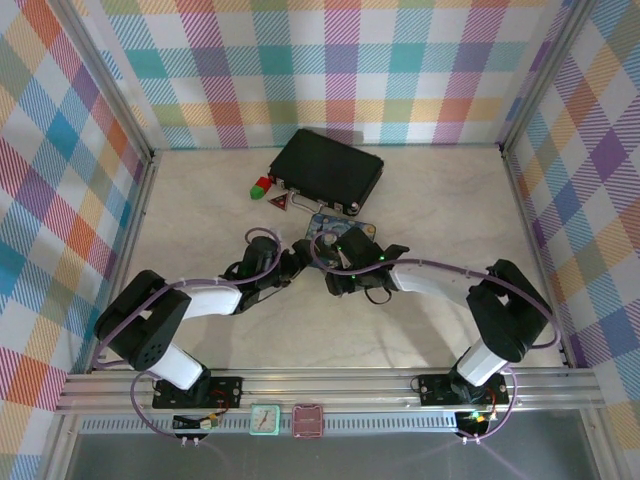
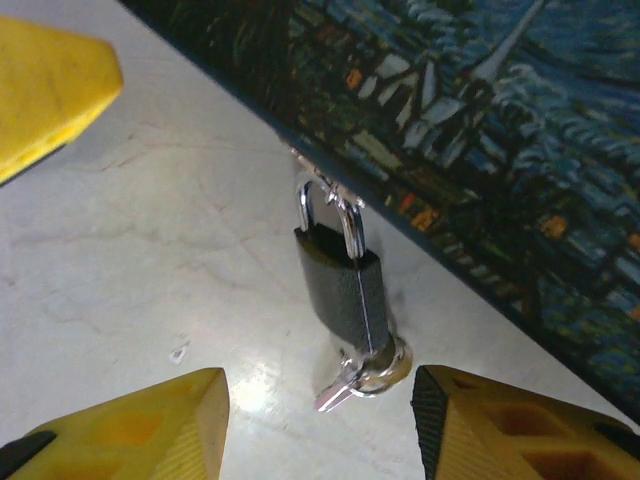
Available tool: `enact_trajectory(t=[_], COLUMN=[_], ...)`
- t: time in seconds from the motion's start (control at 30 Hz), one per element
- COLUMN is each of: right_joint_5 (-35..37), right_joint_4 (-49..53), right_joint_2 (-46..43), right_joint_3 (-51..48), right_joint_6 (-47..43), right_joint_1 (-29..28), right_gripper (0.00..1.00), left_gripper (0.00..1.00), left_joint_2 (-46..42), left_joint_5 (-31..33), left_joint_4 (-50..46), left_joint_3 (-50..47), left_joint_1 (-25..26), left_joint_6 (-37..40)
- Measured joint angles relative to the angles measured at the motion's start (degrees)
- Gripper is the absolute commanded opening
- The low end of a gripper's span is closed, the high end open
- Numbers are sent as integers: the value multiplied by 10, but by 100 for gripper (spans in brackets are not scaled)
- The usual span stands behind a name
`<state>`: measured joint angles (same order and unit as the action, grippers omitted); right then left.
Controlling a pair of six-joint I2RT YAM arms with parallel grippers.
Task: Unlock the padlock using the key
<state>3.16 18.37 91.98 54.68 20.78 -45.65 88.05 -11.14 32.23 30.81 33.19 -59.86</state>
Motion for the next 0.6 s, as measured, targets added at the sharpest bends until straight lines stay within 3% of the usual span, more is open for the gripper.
enact_trajectory(t=[0.13,0.33,0.6], right_joint_5=[-5,-68,-84], right_joint_4=[-15,-78,-117], right_joint_2=[1,-14,-148], right_joint_3=[0,-27,-134], right_joint_6=[-9,-11,35], right_joint_1=[39,103,120], right_gripper=[56,57,61], left_gripper=[87,83,70], left_joint_2=[-2,2,105], left_joint_5=[-1,10,35], left_joint_4=[-17,-49,-22], left_joint_3=[0,19,80], left_joint_1=[11,74,111], left_joint_6=[14,33,38])
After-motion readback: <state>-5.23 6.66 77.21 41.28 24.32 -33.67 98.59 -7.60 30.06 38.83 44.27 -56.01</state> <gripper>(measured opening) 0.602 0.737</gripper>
